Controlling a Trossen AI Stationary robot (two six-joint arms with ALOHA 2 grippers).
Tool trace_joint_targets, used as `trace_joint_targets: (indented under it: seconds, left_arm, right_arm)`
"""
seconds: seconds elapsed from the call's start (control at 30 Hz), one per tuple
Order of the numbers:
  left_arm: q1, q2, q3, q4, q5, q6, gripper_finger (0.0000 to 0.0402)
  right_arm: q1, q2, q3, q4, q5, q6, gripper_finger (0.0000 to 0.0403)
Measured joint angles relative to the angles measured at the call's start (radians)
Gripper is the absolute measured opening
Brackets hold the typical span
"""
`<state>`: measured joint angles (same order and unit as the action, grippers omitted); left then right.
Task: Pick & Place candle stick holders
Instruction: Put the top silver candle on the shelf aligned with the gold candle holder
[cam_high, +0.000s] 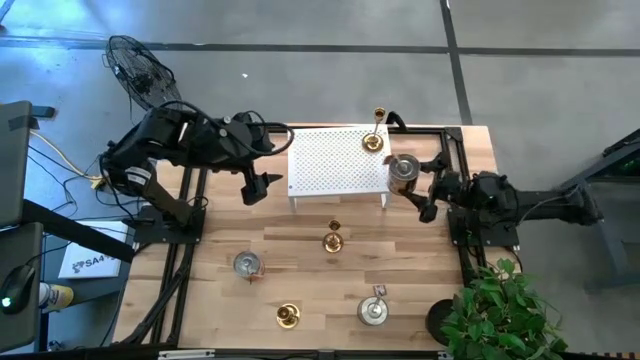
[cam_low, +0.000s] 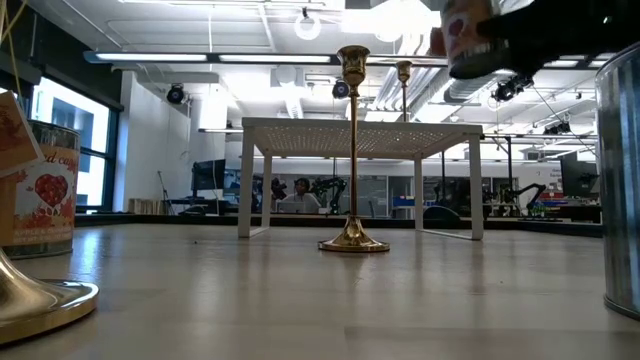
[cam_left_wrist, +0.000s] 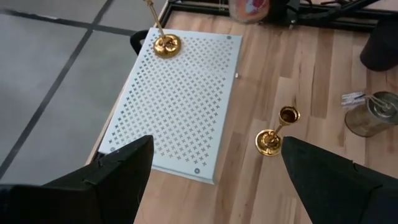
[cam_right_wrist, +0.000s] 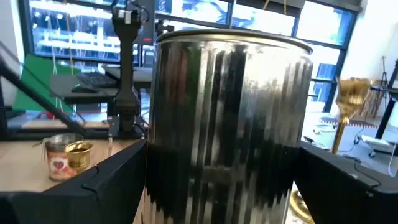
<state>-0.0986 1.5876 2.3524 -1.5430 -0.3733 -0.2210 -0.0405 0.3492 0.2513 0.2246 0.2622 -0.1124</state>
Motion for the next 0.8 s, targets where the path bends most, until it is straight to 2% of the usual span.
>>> trace_joint_targets:
  seconds: [0.17,0.3,0.67,0.8]
  left_arm:
    - [0.0,-0.001,0.0,0.017,-0.004,0.007,0.0347]
    - [0.0,-0.001,0.0,0.019,-0.003,0.007,0.0347]
    - [0.0,-0.001,0.0,0.019,0.001,0.006,0.0347]
    - [0.0,-0.001,0.0,0.014,0.0,0.009,0.0347]
  right_arm:
    - [-0.084,0.051,-0.095,0.162,-0.091,0.07,0.0343]
    - [-0.129,0.103,-0.149,0.285,-0.141,0.068,0.0343]
    - [-0.267,0.27,-0.168,0.42,-0.171,0.089,0.0343]
    - [-0.296,0.346,-0.168,0.534,-0.24,0.113,0.0343]
